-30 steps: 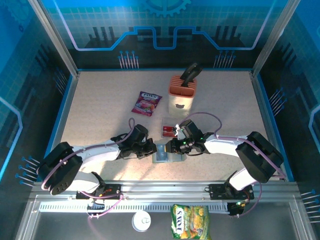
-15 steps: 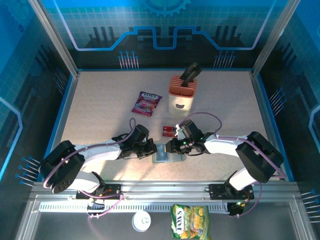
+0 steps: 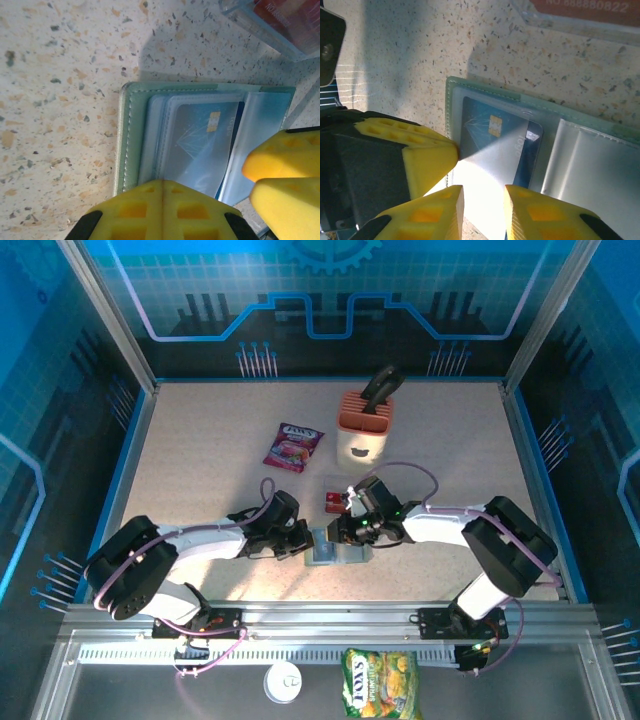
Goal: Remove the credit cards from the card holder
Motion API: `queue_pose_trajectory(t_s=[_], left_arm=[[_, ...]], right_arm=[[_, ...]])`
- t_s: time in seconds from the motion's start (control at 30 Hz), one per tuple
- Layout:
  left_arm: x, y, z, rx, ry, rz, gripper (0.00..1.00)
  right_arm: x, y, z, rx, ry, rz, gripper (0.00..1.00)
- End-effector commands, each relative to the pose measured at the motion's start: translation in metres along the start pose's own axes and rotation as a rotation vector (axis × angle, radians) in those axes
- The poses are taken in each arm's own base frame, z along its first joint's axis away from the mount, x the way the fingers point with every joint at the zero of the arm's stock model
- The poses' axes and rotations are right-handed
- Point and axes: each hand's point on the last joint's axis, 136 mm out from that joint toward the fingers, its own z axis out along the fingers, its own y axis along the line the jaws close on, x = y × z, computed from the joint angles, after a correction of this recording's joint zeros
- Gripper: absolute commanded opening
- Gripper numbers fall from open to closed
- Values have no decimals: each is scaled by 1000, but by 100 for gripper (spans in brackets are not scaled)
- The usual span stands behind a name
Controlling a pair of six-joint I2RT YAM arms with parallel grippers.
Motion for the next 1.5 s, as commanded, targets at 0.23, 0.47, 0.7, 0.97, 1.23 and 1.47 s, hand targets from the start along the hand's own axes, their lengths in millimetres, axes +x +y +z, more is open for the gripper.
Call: queue_pose_trajectory(t_s=[0.23,0.47,0.7,0.97,1.23,1.47], left_arm=[[-1,17,2,-74,-7,-16,0],[1,20,1,-76,-6,-23,0],[1,20,1,-73,-7,-24,0],[1,23,0,-79,-12,-25,0],[3,27,1,-89,-7,-24,0],[3,28,1,-90,-8,-25,0]], right_arm=[[5,1,13,-22,37,4,25],[9,-3,19,-28,59,29,24],[13,3,22,-53,76,22,21],[16,-19,15,82,65,34,25],[13,-22,9,146,64,5,25],[11,-19,5,164,64,-20,25]])
